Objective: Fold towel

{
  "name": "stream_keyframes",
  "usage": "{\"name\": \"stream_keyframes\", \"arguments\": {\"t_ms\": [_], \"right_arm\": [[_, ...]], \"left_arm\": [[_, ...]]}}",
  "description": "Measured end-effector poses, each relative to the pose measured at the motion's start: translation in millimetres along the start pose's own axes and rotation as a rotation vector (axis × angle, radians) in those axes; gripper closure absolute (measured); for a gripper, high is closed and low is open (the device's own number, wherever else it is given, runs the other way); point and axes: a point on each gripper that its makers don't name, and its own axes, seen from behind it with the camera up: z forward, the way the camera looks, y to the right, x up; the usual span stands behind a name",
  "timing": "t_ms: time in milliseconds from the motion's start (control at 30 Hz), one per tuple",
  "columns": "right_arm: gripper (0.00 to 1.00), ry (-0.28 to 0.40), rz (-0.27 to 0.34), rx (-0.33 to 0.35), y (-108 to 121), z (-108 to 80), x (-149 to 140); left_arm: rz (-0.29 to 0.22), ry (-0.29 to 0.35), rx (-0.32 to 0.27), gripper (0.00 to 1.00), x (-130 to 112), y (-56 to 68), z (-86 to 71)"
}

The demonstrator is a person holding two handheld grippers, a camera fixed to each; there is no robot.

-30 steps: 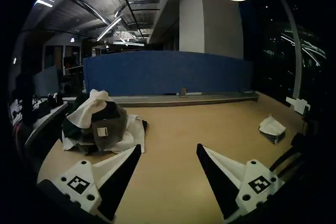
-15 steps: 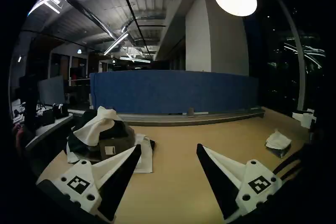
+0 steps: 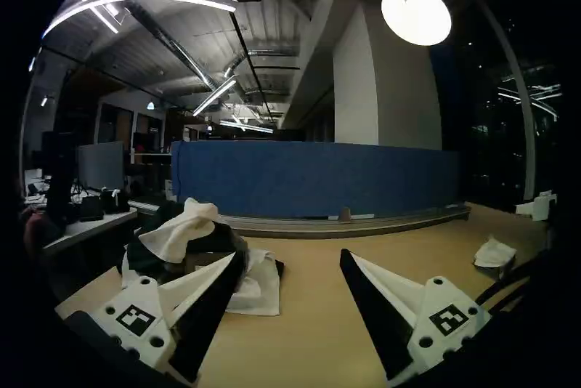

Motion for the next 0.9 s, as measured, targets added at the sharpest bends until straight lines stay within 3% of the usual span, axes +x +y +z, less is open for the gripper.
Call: {"name": "stream_keyframes", "arguments": {"t_ms": [167, 367, 600, 900], "right_arm": [[0.00, -0.027, 0.012, -0.024, 9, -1.3, -2], [0.00, -0.037, 0.038, -0.062, 21, -1.2, -5], [0.00, -0.030, 0.028, -0.052, 17, -0.8, -10], [0.00, -0.030, 0.027, -0.037, 8, 14.4, -18]], "left_arm": [[0.006, 0.025, 0.019, 0.02, -9, -7.4, 3.2], [0.030, 0.040, 0.017, 0.02, -26, -3.2, 10.8], [0.020, 0.060, 0.023, 0.01, -51, -9.2, 16.3], [0.038, 0.080, 0.043, 0.02, -71, -21.8, 24.0]]}}
